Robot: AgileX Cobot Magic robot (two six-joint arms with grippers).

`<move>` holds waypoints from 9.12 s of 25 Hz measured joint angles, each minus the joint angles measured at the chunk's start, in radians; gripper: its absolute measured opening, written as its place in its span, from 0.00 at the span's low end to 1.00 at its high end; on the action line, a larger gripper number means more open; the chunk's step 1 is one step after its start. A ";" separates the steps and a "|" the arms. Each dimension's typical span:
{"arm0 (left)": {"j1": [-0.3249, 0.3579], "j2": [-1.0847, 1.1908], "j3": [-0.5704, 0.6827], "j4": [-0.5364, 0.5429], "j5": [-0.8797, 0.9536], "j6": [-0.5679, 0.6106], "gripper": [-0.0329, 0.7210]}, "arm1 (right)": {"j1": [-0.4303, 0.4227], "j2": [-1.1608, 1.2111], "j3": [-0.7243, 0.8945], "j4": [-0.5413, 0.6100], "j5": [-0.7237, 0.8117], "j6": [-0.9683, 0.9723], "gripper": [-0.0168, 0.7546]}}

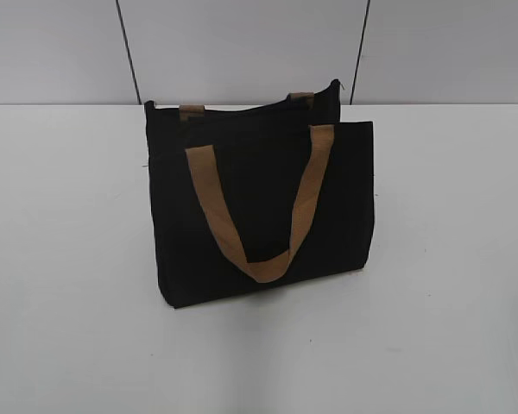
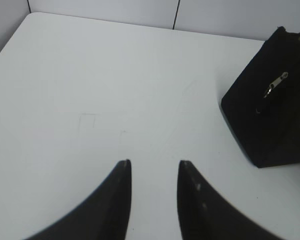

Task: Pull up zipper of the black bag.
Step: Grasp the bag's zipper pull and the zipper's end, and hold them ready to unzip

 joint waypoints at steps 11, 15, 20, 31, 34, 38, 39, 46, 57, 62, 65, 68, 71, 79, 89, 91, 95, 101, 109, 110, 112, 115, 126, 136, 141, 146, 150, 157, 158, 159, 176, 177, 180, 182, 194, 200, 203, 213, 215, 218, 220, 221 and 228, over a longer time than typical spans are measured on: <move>0.000 0.000 0.000 0.000 0.000 0.000 0.36 | 0.000 0.000 0.000 0.000 0.000 0.000 0.42; 0.000 0.015 -0.002 0.000 -0.010 0.000 0.36 | 0.000 0.000 0.000 0.000 0.000 0.000 0.42; 0.000 0.134 -0.050 -0.019 -0.172 0.001 0.36 | 0.000 0.000 0.000 0.000 0.000 0.000 0.42; -0.099 0.464 -0.007 -0.019 -0.736 0.062 0.36 | 0.000 0.000 0.000 0.000 0.000 0.000 0.42; -0.150 0.546 0.071 -0.019 -0.968 0.062 0.36 | 0.000 0.000 0.000 0.000 0.000 0.000 0.42; -0.192 0.689 0.208 -0.019 -1.305 0.062 0.37 | 0.000 0.000 0.000 0.000 0.000 0.000 0.42; -0.201 0.736 0.238 -0.019 -1.373 0.056 0.37 | 0.000 0.000 0.000 0.000 0.000 0.000 0.42; -0.261 1.092 0.288 0.040 -1.665 0.000 0.39 | 0.000 0.000 0.000 0.000 0.000 0.000 0.42; -0.313 1.554 0.288 0.204 -1.945 -0.052 0.39 | 0.000 0.000 0.000 0.000 0.000 0.000 0.42; -0.316 1.622 0.276 0.212 -1.968 -0.053 0.51 | 0.000 0.000 0.000 0.000 0.001 0.000 0.42; -0.316 1.649 0.242 0.212 -1.968 -0.053 0.56 | 0.000 0.000 0.000 0.000 0.001 0.000 0.42; -0.316 1.693 0.207 0.212 -1.968 -0.053 0.57 | 0.000 0.000 0.000 0.000 0.000 0.000 0.42; -0.316 1.752 0.164 0.212 -1.968 -0.053 0.57 | 0.000 0.000 0.000 0.000 0.000 0.000 0.42; -0.316 1.855 0.079 0.215 -1.976 -0.053 0.57 | 0.000 0.000 0.000 0.000 0.000 0.000 0.42; -0.316 1.901 0.050 0.262 -2.015 -0.053 0.19 | 0.000 0.000 0.000 0.000 0.000 0.000 0.42; -0.316 1.901 0.050 0.265 -2.011 -0.053 0.08 | 0.000 0.000 0.000 0.000 0.000 0.000 0.42; -0.316 1.866 0.050 0.267 -1.963 -0.053 0.04 | 0.000 0.000 0.000 0.000 0.000 0.000 0.42; -0.316 1.682 0.050 0.262 -1.833 -0.053 0.04 | 0.000 0.000 0.000 0.000 0.000 0.000 0.42; -0.316 1.450 0.051 0.227 -1.759 -0.053 0.04 | 0.000 0.000 0.000 0.000 0.000 0.000 0.42; -0.316 1.432 0.051 0.221 -1.757 -0.053 0.04 | 0.000 0.000 0.000 0.000 0.000 0.000 0.42; -0.316 1.403 0.051 0.215 -1.756 -0.053 0.04 | 0.000 0.000 0.000 0.000 0.000 0.000 0.42; -0.316 1.373 0.051 0.210 -1.754 -0.053 0.04 | 0.000 0.000 0.000 0.000 0.000 0.000 0.42; -0.316 1.339 0.050 0.208 -1.748 -0.053 0.04 | 0.000 0.000 0.000 0.012 0.001 0.000 0.42; -0.316 1.318 0.050 0.212 -1.717 -0.053 0.04 | 0.000 0.323 -0.019 0.397 -0.075 -0.478 0.42; -0.316 1.319 0.050 0.217 -1.715 -0.053 0.04 | 0.000 0.550 -0.033 0.687 -0.265 -0.753 0.42; -0.316 1.321 0.050 0.287 -1.722 -0.053 0.04 | 0.040 0.708 -0.054 0.836 -0.368 -0.879 0.42; -0.316 1.334 0.050 0.343 -1.726 -0.053 0.04 | 0.126 0.812 -0.056 0.866 -0.443 -0.954 0.42; -0.316 1.361 0.050 0.360 -1.740 -0.053 0.04 | 0.279 1.051 -0.128 0.953 -0.509 -1.159 0.42; -0.316 1.361 0.050 0.360 -1.750 -0.053 0.04 | 0.301 1.090 -0.160 0.958 -0.510 -1.177 0.42; -0.316 1.361 0.050 0.360 -1.758 -0.053 0.04 | 0.323 1.130 -0.197 0.962 -0.512 -1.188 0.42; -0.316 1.361 0.050 0.351 -1.801 -0.053 0.04 | 0.535 1.687 -0.702 0.970 -0.539 -1.231 0.42; -0.316 1.361 0.050 0.350 -1.803 -0.053 0.04 | 0.539 1.705 -0.717 0.971 -0.544 -1.232 0.42; -0.316 1.361 0.050 0.350 -1.804 -0.053 0.04 | 0.539 1.740 -0.740 0.975 -0.566 -1.233 0.42; -0.316 1.361 0.050 0.350 -1.804 -0.053 0.04 | 0.539 1.750 -0.743 0.976 -0.583 -1.234 0.42; -0.316 1.361 0.050 0.349 -1.847 -0.054 0.04 | 0.539 1.751 -0.744 1.045 -0.658 -1.234 0.42; -0.316 1.361 0.050 0.349 -1.846 -0.057 0.04 | 0.539 1.794 -0.745 1.064 -0.655 -1.235 0.42; -0.316 1.361 0.050 0.349 -1.844 -0.058 0.04 | 0.539 1.801 -0.745 1.066 -0.659 -1.235 0.42; -0.316 1.361 0.050 0.349 -1.839 -0.058 0.04 | 0.539 1.801 -0.745 1.074 -0.684 -1.235 0.22; -0.316 1.361 0.050 0.349 -1.835 -0.058 0.04 | 0.539 1.801 -0.745 1.074 -0.684 -1.235 0.17; -0.316 1.361 0.050 0.349 -1.812 -0.058 0.04 | 0.540 1.801 -0.745 1.074 -0.684 -1.234 0.09; -0.316 1.361 0.050 0.349 -1.792 -0.058 0.04 | 0.540 1.801 -0.745 1.074 -0.684 -1.234 0.05; -0.316 1.361 0.050 0.349 -1.782 -0.058 0.04 | 0.540 1.801 -0.745 1.074 -0.684 -1.234 0.04; -0.316 1.361 0.050 0.348 -1.764 -0.058 0.04 | 0.540 1.800 -0.745 1.074 -0.684 -1.235 0.04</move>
